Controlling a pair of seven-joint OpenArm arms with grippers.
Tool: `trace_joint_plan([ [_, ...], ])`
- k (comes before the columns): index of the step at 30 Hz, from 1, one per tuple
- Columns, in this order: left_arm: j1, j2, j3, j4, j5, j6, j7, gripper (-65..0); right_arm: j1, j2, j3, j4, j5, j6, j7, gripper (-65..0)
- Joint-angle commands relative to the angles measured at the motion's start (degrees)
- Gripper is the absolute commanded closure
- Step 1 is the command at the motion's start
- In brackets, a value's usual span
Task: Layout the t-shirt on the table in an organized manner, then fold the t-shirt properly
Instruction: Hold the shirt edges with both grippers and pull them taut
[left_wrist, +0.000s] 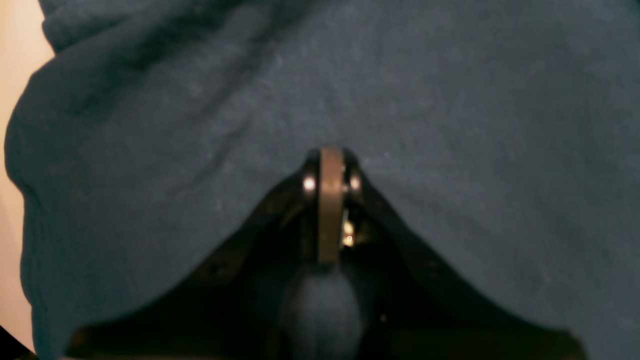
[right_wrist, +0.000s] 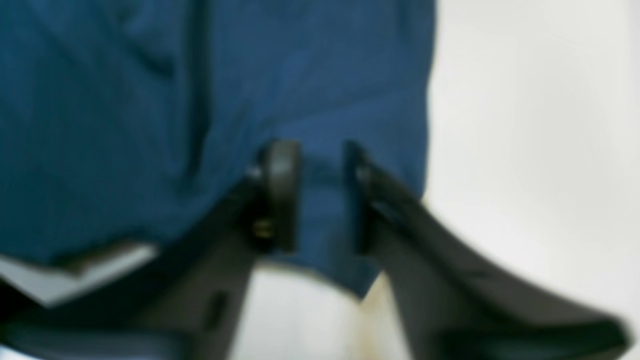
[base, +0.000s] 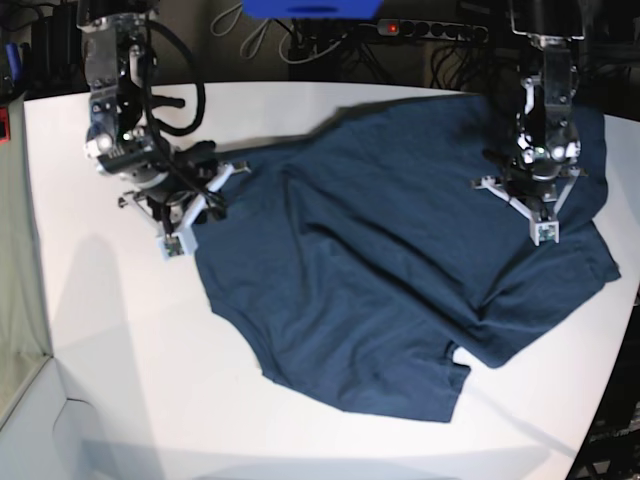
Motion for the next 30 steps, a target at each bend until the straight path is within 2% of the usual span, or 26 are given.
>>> trace_joint_plan([
  [1,-0.49,-0.71,-0.09,0.35,0.25,0.32,0.6,0.0,-0.3,0.33,0.16,1.95,0.43,0.07,2.0,-26.0],
  [3,-1.64,-0.71,-0.09,0.09,0.34,0.32,0.6,0.0,-2.59,0.33,0.16,2.83,0.43,0.07,2.62,-32.1],
  [6,-2.25,-0.71,-0.09,-0.26,0.25,0.32,0.6,0.0,-5.05,0.33,0.16,3.01,0.43,0.07,2.79,-36.5],
  [14,-3.4,-0.45,0.26,-0.26,0.43,0.32,0.6,0.0,-10.41,0.33,1.83,2.57,0.25,0.07,6.84,-36.8],
  [21,-3.4,-0.36,0.26,-0.26,0.52,0.32,0.6,0.0,-9.89,0.33,2.01,-2.79,0.25,0.07,7.19,-36.8],
  [28,-3.13,-0.36,0.17,-0.26,0.6,0.32,0.6,0.0,-10.06,0.33,2.01,-6.84,0.34,0.07,12.55,-36.3],
  [30,-3.13,-0.36,0.08,-0.26,0.6,0.32,0.6,0.0,-9.8,0.33,2.01,-7.89,0.34,0.07,13.34,-33.4],
])
